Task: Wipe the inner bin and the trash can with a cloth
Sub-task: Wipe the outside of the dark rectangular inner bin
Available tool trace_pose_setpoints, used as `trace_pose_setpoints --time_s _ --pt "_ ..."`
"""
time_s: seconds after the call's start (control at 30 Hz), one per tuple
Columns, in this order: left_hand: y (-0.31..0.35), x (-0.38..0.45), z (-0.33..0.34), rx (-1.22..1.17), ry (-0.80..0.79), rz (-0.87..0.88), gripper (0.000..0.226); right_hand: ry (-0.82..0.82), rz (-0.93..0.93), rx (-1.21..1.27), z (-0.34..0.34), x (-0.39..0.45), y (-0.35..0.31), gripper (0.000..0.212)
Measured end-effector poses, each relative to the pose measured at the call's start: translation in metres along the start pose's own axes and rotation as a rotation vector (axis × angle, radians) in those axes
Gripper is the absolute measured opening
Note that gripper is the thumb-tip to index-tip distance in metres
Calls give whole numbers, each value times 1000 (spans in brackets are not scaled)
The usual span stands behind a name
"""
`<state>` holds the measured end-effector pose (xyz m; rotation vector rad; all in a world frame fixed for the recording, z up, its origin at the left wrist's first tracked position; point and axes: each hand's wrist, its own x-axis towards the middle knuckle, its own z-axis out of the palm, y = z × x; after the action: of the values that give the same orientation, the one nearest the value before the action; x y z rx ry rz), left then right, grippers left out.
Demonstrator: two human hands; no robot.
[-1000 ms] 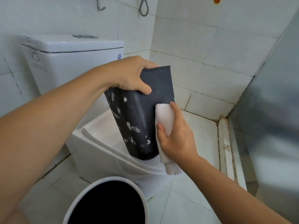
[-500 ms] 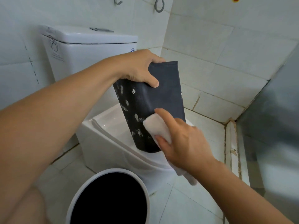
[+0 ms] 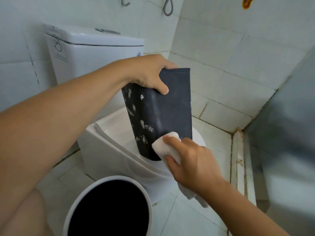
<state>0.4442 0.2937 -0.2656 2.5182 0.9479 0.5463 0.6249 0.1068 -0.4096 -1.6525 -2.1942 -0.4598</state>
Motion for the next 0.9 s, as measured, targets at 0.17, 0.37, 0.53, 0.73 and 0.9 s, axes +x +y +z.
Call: trace_pose_setpoints --time_s 0.17,0.37,0.53,0.73,0.9 --pt "5 1 1 34 8 12 53 249 93 67 -8 49 -6 40" --pt "0 0 -1 -4 -9 1 53 77 -16 -4 1 12 -2 37" --pt "3 2 1 39 -7 6 61 40 24 -33 -5 8 3 37" --pt "10 1 4 71 -1 41 52 296 145 95 -18 68 -12 40" --pt "-5 -1 -3 -20 1 -31 59 20 19 -5 -4 23 -8 34"
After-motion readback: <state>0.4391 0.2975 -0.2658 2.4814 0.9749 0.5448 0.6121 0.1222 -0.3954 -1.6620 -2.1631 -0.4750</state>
